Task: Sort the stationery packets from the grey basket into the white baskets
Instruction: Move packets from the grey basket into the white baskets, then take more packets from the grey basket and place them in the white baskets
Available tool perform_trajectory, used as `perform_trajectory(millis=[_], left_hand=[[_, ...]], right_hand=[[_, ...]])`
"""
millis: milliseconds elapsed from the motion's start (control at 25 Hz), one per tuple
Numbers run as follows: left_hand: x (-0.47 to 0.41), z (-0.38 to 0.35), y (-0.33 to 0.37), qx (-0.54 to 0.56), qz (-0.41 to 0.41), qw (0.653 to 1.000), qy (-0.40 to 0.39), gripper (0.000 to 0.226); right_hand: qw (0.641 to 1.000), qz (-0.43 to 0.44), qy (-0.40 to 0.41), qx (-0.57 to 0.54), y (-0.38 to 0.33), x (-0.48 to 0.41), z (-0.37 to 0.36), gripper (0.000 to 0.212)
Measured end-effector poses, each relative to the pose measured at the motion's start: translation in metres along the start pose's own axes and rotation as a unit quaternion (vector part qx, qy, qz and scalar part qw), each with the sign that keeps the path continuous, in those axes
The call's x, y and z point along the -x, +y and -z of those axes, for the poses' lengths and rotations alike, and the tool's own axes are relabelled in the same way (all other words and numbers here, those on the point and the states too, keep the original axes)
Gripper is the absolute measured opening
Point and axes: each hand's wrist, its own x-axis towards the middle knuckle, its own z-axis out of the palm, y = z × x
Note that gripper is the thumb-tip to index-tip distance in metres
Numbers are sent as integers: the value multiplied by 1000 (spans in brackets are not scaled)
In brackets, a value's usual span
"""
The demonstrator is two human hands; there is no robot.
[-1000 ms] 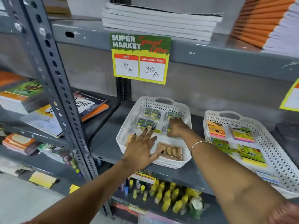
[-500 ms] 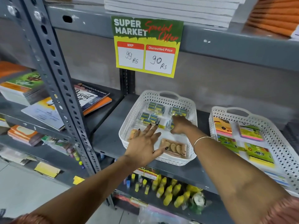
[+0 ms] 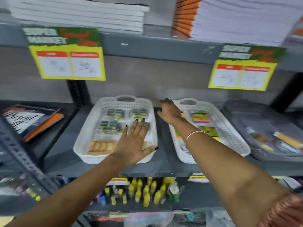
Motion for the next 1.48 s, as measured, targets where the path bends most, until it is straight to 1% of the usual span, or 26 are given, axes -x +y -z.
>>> perform_trajectory(millis=[120,240,360,440,480,520,600,640,680,760,880,1080,1200,1280,1360,1440,1480], left_hand=[[-26,-5,66,19,-86,996,8,106],[-48,-15,131,3,-154,988,4,95],[-77,-30,203,-20,-192,981,-11,90],[-99,-41,246,-33,-209,977,-19,91],[-109,-45,264,-39,-215,975,-29,89],[-119,-49,280,-43,-220,974,-43,84],[-135,-56,302,-41,-223,972,-67,80],[-142,-60,308,-43,-223,971,-76,81],[-146,-64,313,-48,-223,970,-82,81],[-152,-71,317,-65,-223,969,-85,81],[-155,-78,319,-84,-220,969,-79,80],[-153,-77,320,-68,-211,972,-74,80],[-151,-76,320,-58,-203,974,-81,80],[-151,-75,321,-65,-204,974,-79,81],[-149,-71,319,-63,-199,976,-60,78],[-144,-62,308,-52,-175,983,-31,75],[-140,-56,297,-56,-157,986,-18,73]], right_hand=[[998,-56,17,-2,69,19,31,37],[992,-117,30,21,139,40,57,36],[985,-172,7,2,227,62,74,34],[980,-201,-3,9,288,74,80,34],[979,-202,-25,27,314,80,83,33],[977,-197,-68,47,337,85,84,33],[965,-173,-181,80,369,94,85,34],[958,-156,-226,86,380,97,82,38],[952,-140,-253,96,389,97,78,44],[948,-105,-277,113,396,96,76,55],[953,-84,-265,118,398,91,79,48],[951,-87,-276,106,400,86,84,59],[957,-81,-262,97,398,84,91,53],[962,-76,-241,102,394,81,99,42],[965,-65,-221,126,384,78,108,31],[970,-51,-202,124,370,70,116,22],[973,-43,-189,121,360,65,120,22]])
